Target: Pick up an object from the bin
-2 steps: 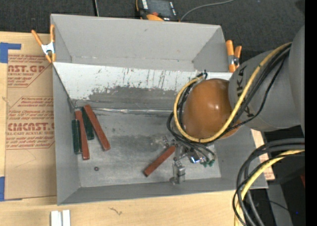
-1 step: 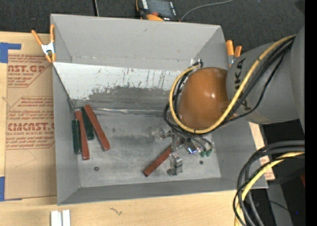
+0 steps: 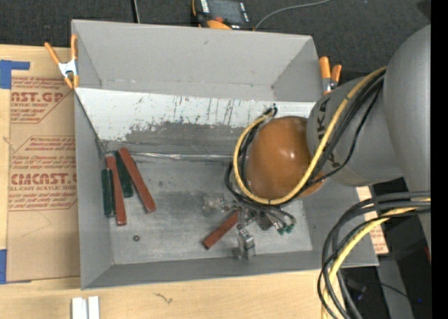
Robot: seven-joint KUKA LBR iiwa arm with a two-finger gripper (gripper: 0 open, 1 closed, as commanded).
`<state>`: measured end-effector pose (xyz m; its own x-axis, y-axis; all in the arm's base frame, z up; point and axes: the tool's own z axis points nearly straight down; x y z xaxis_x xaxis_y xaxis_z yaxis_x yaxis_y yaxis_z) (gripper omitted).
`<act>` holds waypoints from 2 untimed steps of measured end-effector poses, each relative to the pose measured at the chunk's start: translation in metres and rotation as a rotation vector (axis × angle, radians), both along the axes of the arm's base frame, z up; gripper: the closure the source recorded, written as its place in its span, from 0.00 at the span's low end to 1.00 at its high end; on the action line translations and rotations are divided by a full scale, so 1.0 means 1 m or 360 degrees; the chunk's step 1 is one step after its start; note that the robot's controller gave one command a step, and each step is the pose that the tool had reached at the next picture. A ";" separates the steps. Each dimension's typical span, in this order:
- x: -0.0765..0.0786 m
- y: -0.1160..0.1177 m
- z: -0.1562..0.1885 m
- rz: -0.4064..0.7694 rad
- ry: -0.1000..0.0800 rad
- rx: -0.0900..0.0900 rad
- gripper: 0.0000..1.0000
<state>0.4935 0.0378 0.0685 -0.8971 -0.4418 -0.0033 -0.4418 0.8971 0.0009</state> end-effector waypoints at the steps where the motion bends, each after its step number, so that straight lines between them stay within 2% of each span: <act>1: 0.001 0.001 0.001 -0.0002 -0.0004 0.0000 0.00; 2: 0.000 0.001 0.000 -0.0002 0.0004 -0.0001 1.00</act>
Offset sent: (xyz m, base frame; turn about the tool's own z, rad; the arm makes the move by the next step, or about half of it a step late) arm 0.0000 0.0000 0.0000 0.0000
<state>0.4936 0.0385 0.0687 -0.8976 -0.4408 -0.0009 -0.4408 0.8976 0.0016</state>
